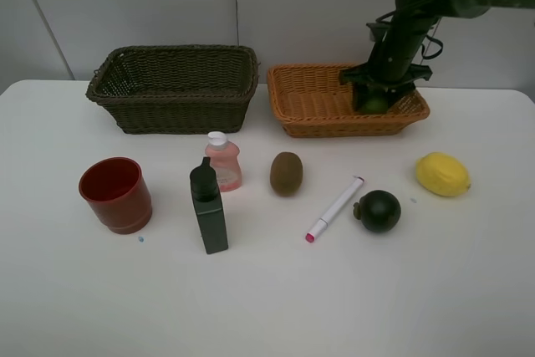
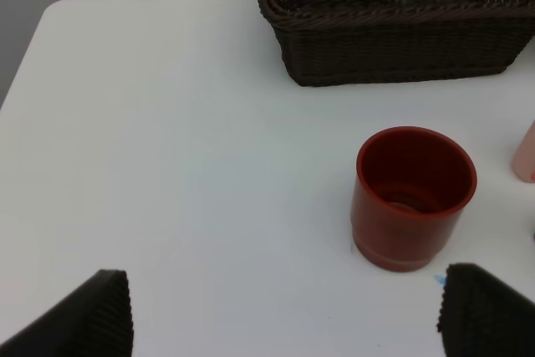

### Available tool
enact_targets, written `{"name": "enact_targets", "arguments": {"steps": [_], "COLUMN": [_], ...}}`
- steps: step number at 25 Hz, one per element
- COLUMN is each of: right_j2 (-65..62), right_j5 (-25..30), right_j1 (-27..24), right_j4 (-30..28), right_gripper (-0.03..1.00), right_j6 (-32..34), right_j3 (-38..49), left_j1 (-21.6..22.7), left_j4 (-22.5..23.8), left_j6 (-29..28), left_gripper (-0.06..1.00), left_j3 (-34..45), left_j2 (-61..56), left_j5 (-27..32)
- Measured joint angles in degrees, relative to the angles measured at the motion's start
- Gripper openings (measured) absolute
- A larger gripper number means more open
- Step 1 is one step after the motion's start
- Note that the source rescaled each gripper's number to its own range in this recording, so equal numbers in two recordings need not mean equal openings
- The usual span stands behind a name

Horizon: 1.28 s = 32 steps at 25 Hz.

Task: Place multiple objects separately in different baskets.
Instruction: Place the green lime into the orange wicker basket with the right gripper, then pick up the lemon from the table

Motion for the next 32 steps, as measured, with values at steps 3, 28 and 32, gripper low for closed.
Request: {"name": "enact_targets", "arguments": {"steps": [3,28,32], "right_j2": [0.0,-3.9,-8.3], "right_j5": [0.3,0.0,1.5], "right_j1": [0.0,0.0,0.0], "right_j4": [0.0,0.0,0.0], "right_gripper": [0.61,1.00,1.00], "right_j6": [0.0,0.3,0.3], "right_j3": [0.0,0.0,0.0], "left_j1": [0.0,0.0,0.0], "left_j4": [0.0,0.0,0.0], "left_j6": [0.0,0.0,0.0], "left_gripper": [0.95,0.95,0.95], "left_j3": [0.0,0.0,0.0], "left_j2": [0.0,0.0,0.0], "left_j5": [0.0,0.0,0.0]}}
